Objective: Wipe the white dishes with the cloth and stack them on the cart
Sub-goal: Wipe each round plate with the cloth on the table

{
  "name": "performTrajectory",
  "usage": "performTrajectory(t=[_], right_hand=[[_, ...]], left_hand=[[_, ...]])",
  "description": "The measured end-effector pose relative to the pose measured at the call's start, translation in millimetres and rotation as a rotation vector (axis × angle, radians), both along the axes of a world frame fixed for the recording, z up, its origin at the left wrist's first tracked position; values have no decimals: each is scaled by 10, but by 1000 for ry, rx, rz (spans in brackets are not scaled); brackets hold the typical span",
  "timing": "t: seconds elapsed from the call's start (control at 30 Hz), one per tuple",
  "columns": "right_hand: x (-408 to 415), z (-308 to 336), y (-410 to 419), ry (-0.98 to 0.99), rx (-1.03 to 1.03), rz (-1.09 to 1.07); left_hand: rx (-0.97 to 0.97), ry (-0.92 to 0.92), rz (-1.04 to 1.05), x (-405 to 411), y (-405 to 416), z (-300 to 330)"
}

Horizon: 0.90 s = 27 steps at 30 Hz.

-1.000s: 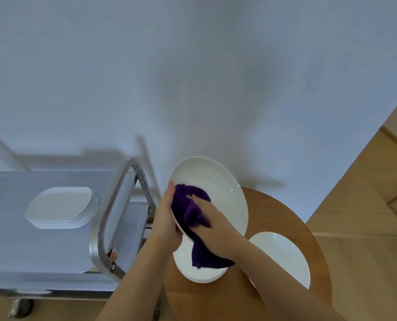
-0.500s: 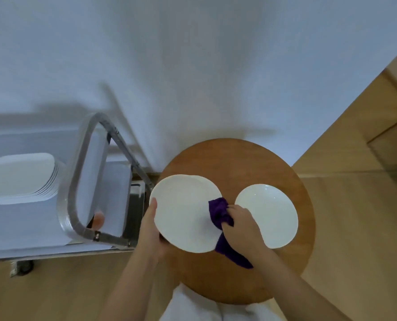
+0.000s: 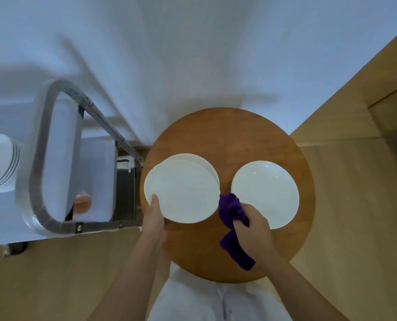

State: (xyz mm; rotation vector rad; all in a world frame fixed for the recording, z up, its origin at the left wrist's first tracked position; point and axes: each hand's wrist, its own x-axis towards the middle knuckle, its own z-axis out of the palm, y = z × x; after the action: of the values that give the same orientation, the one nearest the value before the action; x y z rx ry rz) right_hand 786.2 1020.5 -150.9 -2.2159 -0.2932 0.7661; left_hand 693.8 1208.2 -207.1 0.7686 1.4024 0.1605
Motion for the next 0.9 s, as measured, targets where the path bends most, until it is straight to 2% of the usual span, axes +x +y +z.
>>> performTrajectory(t=[0.1, 0.27, 0.4, 0.63, 0.67, 0.73, 0.8, 0.83, 0.9], right_hand=[[42, -23, 22, 9, 2, -9], [106, -49, 113, 56, 22, -26], [140, -76, 196, 58, 58, -26], [194, -161, 239, 46, 77, -12], [213, -170, 223, 38, 77, -16], [257, -183, 163, 36, 70, -47], [312, -203, 73, 45, 57, -114], [342, -216, 19, 52, 49, -157], [418, -231, -101, 66, 38, -242]], left_hand=[[87, 156, -149, 37, 38, -81], [407, 507, -408, 2, 77, -179], [405, 644, -536, -21, 147, -314], [277, 663, -601, 9, 234, -431], [329, 706, -594, 25, 208, -381], [575, 737, -553, 61, 101, -252], [817, 556, -522, 126, -118, -124], [851, 431, -574, 173, -274, -71], [786, 305, -862, 308, -617, -35]])
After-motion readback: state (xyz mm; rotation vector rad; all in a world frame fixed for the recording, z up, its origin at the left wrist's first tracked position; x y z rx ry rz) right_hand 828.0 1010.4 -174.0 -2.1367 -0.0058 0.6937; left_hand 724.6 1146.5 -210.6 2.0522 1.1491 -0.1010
